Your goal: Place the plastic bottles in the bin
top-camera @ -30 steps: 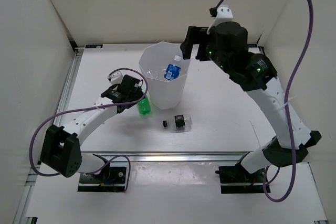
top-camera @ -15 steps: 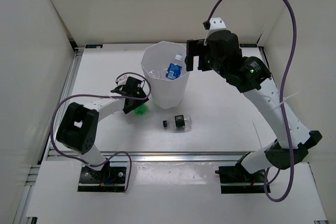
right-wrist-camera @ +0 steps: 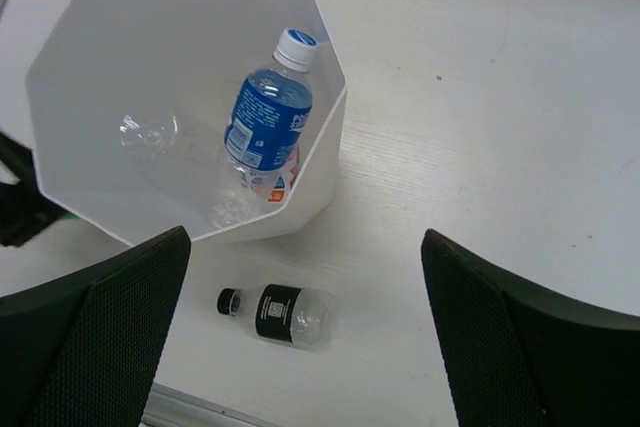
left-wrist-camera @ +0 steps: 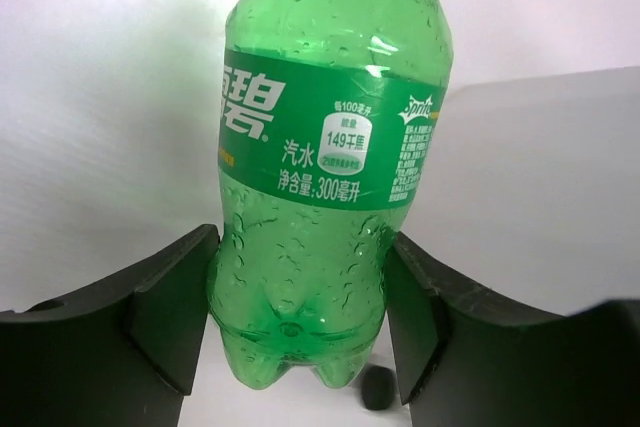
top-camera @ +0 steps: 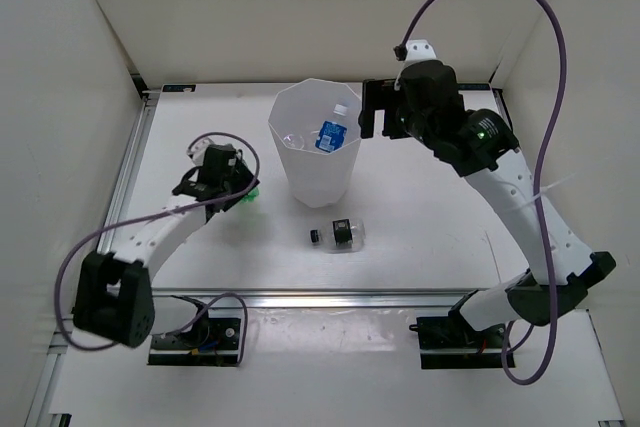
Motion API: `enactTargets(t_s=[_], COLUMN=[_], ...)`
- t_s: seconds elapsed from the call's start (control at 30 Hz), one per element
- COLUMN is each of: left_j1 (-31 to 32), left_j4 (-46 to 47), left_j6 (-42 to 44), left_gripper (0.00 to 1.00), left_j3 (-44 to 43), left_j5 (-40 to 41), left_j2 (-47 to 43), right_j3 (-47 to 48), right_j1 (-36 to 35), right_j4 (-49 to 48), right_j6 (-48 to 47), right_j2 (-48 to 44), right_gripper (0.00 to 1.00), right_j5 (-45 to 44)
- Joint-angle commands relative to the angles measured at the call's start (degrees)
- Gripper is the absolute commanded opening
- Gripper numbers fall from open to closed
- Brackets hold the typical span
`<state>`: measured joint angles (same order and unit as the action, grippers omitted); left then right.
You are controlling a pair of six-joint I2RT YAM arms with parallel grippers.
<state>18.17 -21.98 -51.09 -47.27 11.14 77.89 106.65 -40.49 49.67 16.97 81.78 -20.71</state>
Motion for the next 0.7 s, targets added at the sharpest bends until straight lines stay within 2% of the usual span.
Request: enactTargets(t_s=[0.0,0.07,0.2,0.3,0.37,0.47,0.67], left_j1=[-1.0,-1.0,-1.0,3.2,6.0,10.8,18.6], left_j4=[-1.7,-4.3,-4.9,-4.9,-4.9,-4.9,-5.4], left_j6=[-1.4,-1.4,1.5,7.5,10.5,13.6,15.8], left_gripper=[0.58,0.52,0.52,0.53,0.53,0.54,0.58], left_j3=[-3.0,-7.5,-18.1,-29.8,-37.8,-43.9,-46.0], left_j5=[0.5,1.1,3.2,3.2,2.3,1.7,0.4], left_j2=[-9.9,-14.1,-16.8,-13.4,-7.9,-1.3,4.1], right_j3=[-1.9,-1.9,-3.5,-6.6,-9.1,-11.0,-13.4], right_j1=[1.6,2.5,5.0,6.7,7.6,9.9,11.6], right_j4=[-0.6,-0.6,-0.1,-0.1,-0.1,-0.1,-0.6], right_j6=[3.1,4.2,6.8,9.1,10.2,11.9,12.4], right_j2=[-1.4,-1.4,-1.4,-2.1,-2.7,-3.2,-4.9], right_gripper=[1.00,1.00,1.00,1.00,1.00,1.00,1.00], right_j5=[1.6,3.0,6.4,9.0,9.7,11.4,11.9])
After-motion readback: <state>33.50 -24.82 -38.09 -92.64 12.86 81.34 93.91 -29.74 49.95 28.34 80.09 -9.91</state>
